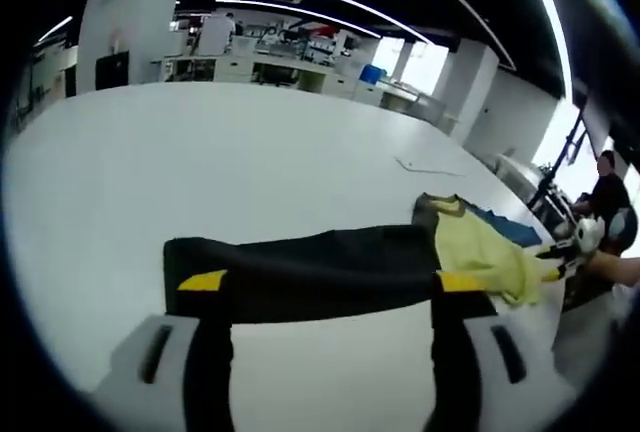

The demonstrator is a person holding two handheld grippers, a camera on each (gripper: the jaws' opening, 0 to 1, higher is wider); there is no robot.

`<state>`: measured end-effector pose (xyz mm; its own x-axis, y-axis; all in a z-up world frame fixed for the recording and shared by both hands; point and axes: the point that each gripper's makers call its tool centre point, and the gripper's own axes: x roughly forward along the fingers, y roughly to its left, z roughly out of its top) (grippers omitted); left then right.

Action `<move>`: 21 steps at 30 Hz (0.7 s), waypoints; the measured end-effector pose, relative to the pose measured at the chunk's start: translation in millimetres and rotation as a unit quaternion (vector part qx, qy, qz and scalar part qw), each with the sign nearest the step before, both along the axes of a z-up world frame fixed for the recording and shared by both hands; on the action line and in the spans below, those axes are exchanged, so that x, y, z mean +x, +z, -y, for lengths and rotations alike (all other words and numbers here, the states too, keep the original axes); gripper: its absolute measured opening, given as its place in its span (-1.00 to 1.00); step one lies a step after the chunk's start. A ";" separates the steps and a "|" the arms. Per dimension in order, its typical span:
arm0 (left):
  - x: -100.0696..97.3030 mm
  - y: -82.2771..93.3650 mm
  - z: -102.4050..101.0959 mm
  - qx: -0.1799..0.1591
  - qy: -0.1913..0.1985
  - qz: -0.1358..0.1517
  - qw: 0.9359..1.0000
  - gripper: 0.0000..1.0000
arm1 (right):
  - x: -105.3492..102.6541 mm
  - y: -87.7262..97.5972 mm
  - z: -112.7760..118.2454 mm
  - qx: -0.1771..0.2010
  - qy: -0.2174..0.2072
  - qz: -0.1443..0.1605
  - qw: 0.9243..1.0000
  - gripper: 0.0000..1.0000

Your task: Fold the garment on the visible template until the final outline fits inside the template.

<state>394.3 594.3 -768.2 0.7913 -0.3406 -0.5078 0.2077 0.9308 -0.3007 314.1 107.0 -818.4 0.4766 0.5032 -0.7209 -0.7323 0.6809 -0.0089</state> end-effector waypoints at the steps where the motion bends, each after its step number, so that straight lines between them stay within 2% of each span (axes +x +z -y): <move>1: -4.1 0.7 9.3 -0.005 -0.005 0.004 1.000 0.56 | 0.9 1.1 0.3 -0.003 0.004 0.004 1.000 0.04; 7: -23.7 4.1 54.3 -0.025 -0.029 0.014 0.999 0.54 | -2.3 8.1 4.4 -0.007 0.009 0.021 1.000 0.31; 11: -36.6 5.3 87.6 -0.017 -0.065 0.014 0.998 0.53 | -4.2 9.9 6.6 -0.015 0.017 0.036 0.999 0.53; 15: -39.2 10.9 106.0 -0.017 -0.086 0.025 0.996 0.53 | -7.6 11.0 7.9 -0.018 0.025 0.040 0.999 0.67; 16: -44.1 13.1 118.5 -0.020 -0.099 0.026 0.995 0.53 | -8.6 11.1 7.8 -0.018 0.025 0.040 0.999 0.70; 21: -54.9 13.1 145.8 -0.017 -0.124 0.031 0.992 0.55 | -14.4 12.3 10.3 -0.031 0.033 0.049 0.998 0.87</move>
<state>339.4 448.5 -755.1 0.7097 -0.5453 -0.4461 0.4486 0.8380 -0.3107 299.8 96.8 -806.1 0.5138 0.4908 -0.7037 -0.7687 0.6276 -0.1235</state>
